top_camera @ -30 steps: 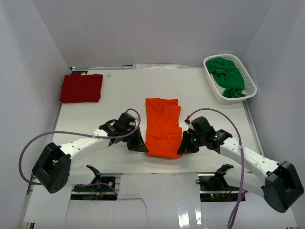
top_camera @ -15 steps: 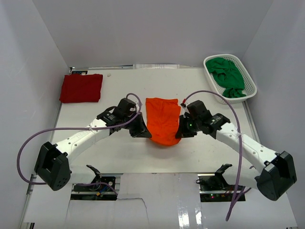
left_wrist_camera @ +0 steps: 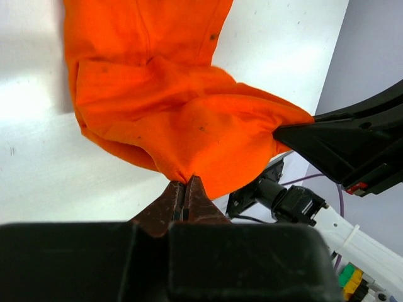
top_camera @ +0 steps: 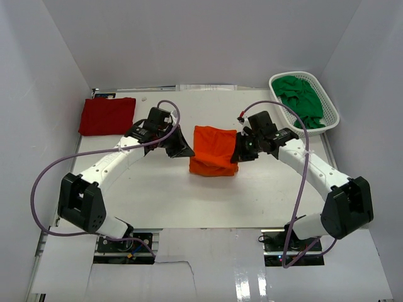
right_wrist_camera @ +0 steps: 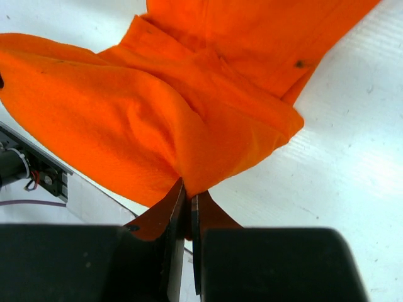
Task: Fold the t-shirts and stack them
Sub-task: Fold the long partially folded tshirt into a neat square
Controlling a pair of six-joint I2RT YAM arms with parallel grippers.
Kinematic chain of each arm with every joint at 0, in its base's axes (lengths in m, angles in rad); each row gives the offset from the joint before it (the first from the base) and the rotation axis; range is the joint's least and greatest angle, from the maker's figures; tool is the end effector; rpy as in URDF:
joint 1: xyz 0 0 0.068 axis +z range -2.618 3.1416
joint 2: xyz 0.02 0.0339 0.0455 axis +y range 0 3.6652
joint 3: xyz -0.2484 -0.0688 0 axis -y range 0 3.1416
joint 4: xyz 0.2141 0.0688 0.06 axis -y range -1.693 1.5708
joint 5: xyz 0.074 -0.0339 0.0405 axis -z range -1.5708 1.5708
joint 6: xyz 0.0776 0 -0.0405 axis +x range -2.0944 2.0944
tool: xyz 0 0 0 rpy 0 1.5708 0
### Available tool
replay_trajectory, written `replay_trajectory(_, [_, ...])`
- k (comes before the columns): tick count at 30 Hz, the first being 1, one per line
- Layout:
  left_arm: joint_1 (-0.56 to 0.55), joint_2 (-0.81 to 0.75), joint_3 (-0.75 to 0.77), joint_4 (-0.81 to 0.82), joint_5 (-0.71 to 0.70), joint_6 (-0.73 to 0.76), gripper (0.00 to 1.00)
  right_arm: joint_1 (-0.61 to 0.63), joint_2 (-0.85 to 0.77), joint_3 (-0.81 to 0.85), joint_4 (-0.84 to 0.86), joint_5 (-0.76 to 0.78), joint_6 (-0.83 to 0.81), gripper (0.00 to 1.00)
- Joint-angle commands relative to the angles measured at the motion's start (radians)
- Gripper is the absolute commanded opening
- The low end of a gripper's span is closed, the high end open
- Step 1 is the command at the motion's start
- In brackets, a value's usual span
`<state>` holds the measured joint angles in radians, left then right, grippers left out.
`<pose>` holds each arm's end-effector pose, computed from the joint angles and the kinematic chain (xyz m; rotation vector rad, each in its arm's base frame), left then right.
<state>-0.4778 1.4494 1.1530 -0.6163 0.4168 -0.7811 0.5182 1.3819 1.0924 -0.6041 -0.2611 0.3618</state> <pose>0.2527 -0.1662 0.2402 -0.2131 2.6730 -0.9948 0.2412 0.1606 0.2378 -0.3170 2.5349 0.6859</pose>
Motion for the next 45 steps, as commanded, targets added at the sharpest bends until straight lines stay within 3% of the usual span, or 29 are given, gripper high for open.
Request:
replay_trajectory(1, [0.019, 0.031, 0.083, 0.004, 0.014, 0.042, 0.0, -0.038, 0.049, 0.079, 0.012, -0.064, -0.05, 0.08])
replay_trajectory(18, [0.093, 0.37, 0.356, 0.066, 0.045, 0.069, 0.0, -0.162, 0.33, 0.325, 0.024, -0.145, -0.095, 0.08])
replay_trajectory(34, [0.11, 0.644, 0.752, 0.03, 0.062, 0.071, 0.0, -0.25, 0.546, 0.555, 0.021, -0.184, -0.106, 0.08])
replay_trajectory(45, [0.108, 0.836, 0.922, 0.173, 0.073, 0.029, 0.0, -0.313, 0.649, 0.664, 0.066, -0.17, -0.078, 0.08])
